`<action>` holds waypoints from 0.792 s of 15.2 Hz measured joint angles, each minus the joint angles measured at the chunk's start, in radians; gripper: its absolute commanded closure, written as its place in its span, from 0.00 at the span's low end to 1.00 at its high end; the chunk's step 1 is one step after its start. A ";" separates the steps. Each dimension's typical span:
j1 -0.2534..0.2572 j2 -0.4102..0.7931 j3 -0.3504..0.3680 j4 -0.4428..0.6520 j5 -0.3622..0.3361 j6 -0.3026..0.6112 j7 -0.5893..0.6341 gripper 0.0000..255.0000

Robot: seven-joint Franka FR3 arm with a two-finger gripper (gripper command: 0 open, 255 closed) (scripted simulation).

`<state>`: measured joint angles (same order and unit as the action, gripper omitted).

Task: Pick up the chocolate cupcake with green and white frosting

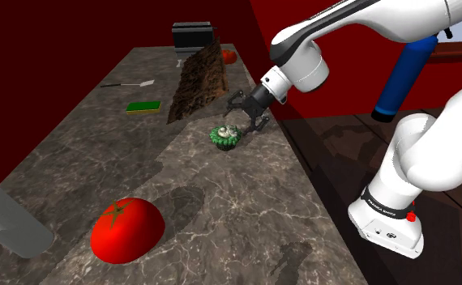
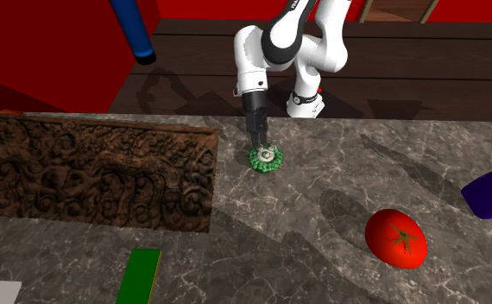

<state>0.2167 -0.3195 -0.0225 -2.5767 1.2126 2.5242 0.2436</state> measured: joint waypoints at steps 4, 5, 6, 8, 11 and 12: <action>0.009 0.021 -0.004 -0.008 0.041 0.014 -0.046 1.00; 0.009 0.021 -0.004 -0.008 0.042 0.015 -0.047 1.00; 0.009 0.021 -0.004 -0.008 0.043 0.015 -0.048 1.00; 0.009 0.021 -0.004 -0.008 0.043 0.015 -0.049 1.00; 0.009 0.021 -0.005 -0.009 0.044 0.016 -0.049 1.00; 0.009 0.021 -0.005 -0.009 0.044 0.016 -0.049 1.00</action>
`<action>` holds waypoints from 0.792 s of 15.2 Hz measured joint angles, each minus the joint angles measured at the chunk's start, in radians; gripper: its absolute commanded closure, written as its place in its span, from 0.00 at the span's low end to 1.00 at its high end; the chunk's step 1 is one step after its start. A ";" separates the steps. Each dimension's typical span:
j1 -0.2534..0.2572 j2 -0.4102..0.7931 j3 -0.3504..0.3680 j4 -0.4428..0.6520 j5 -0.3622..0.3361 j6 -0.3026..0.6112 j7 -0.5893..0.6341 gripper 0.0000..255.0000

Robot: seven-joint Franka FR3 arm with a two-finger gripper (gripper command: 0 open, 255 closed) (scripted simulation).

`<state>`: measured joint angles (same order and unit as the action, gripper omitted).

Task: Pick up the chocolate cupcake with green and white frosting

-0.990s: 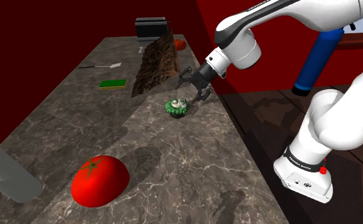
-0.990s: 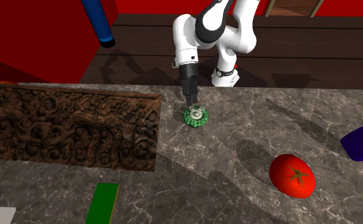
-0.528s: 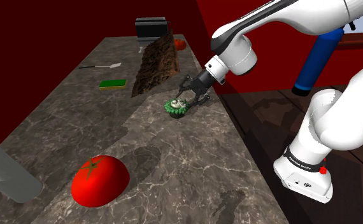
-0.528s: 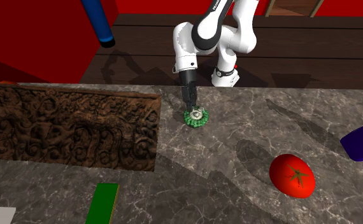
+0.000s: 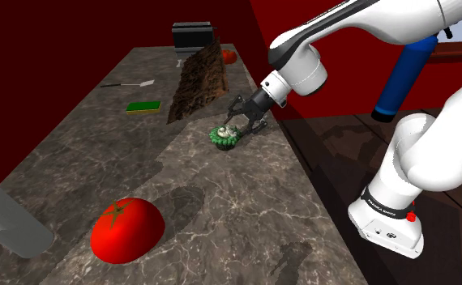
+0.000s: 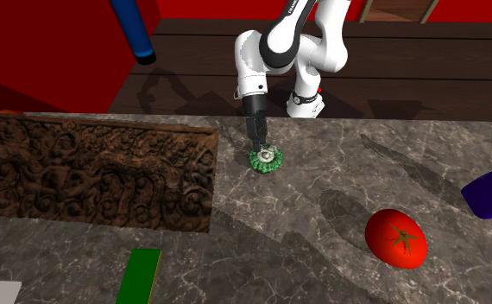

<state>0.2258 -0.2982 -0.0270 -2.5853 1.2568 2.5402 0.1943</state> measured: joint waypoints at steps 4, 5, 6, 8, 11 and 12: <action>-0.006 -0.017 0.004 0.007 -0.034 -0.011 0.040 1.00; -0.010 -0.026 0.004 0.007 -0.049 -0.018 0.054 1.00; -0.013 -0.031 0.006 0.013 -0.063 -0.023 0.071 1.00; -0.020 -0.059 0.011 0.013 -0.096 -0.036 0.112 1.00; -0.031 -0.080 0.016 0.028 -0.138 -0.056 0.162 1.00; -0.036 -0.089 0.017 0.032 -0.154 -0.065 0.180 1.00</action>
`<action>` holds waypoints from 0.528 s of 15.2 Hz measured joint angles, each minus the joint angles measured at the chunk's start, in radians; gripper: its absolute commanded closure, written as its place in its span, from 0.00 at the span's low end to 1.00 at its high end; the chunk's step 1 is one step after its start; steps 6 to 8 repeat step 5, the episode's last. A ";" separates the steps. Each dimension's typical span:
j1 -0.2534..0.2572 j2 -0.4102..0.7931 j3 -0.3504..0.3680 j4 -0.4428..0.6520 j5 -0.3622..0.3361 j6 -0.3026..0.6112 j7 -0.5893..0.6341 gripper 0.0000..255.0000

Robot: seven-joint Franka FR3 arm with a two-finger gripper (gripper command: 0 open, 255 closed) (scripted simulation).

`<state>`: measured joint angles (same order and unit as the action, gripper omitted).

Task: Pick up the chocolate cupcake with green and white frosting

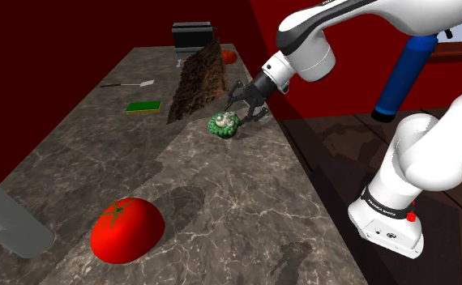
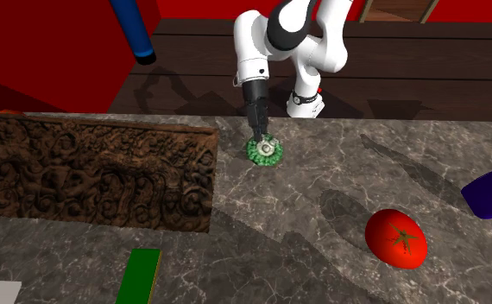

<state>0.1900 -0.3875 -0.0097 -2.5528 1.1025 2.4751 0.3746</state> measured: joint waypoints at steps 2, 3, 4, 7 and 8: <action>-0.008 -0.016 0.003 0.011 -0.029 -0.017 0.034 1.00; -0.012 -0.023 0.004 0.015 -0.040 -0.025 0.047 1.00; -0.016 -0.031 0.004 0.017 -0.052 -0.032 0.060 1.00; -0.018 -0.035 0.006 0.022 -0.059 -0.038 0.070 1.00; -0.018 -0.035 0.006 0.022 -0.059 -0.038 0.070 1.00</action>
